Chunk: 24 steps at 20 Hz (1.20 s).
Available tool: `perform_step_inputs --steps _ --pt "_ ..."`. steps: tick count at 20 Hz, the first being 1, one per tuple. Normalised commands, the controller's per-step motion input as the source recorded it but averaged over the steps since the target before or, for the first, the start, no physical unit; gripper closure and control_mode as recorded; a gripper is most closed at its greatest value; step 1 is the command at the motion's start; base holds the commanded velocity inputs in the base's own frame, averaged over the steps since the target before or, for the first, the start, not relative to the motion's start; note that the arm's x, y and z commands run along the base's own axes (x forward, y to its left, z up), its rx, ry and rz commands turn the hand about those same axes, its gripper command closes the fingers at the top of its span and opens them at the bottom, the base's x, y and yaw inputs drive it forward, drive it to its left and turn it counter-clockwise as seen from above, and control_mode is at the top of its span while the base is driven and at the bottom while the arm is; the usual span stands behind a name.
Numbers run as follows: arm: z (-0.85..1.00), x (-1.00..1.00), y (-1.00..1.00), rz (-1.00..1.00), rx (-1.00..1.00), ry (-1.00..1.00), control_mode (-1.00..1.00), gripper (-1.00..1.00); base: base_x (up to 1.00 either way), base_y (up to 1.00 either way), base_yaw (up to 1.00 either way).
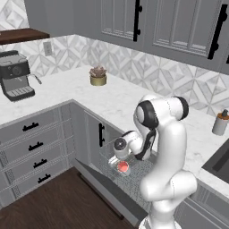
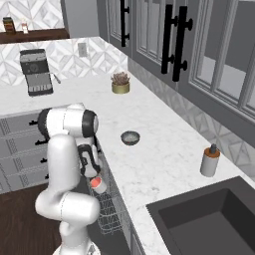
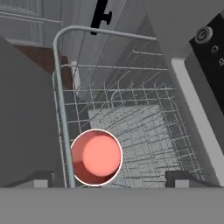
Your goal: Pick up the cup and bowl from the counter, place them in the dishwasher, and close the dishwasher door.
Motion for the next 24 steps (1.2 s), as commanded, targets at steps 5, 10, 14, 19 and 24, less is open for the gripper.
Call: perform_step_inputs --steps 5,10,14,19,24 --pt "1.0 -0.53 0.11 0.0 0.0 -0.15 -1.0 -1.0 0.0 0.0 0.0" --pt "1.0 -0.1 0.11 0.0 0.0 -0.08 -1.0 -1.0 0.0 0.0 0.0" --pt "1.0 0.0 0.16 0.0 0.0 -0.01 -1.0 -1.0 0.0 0.0 0.0" --pt "1.0 0.04 0.13 0.0 0.0 0.0 -1.0 -1.0 0.0 0.0 0.0" --pt "1.0 0.4 0.02 0.0 0.0 0.07 -1.0 -1.0 0.0 0.0 0.0"
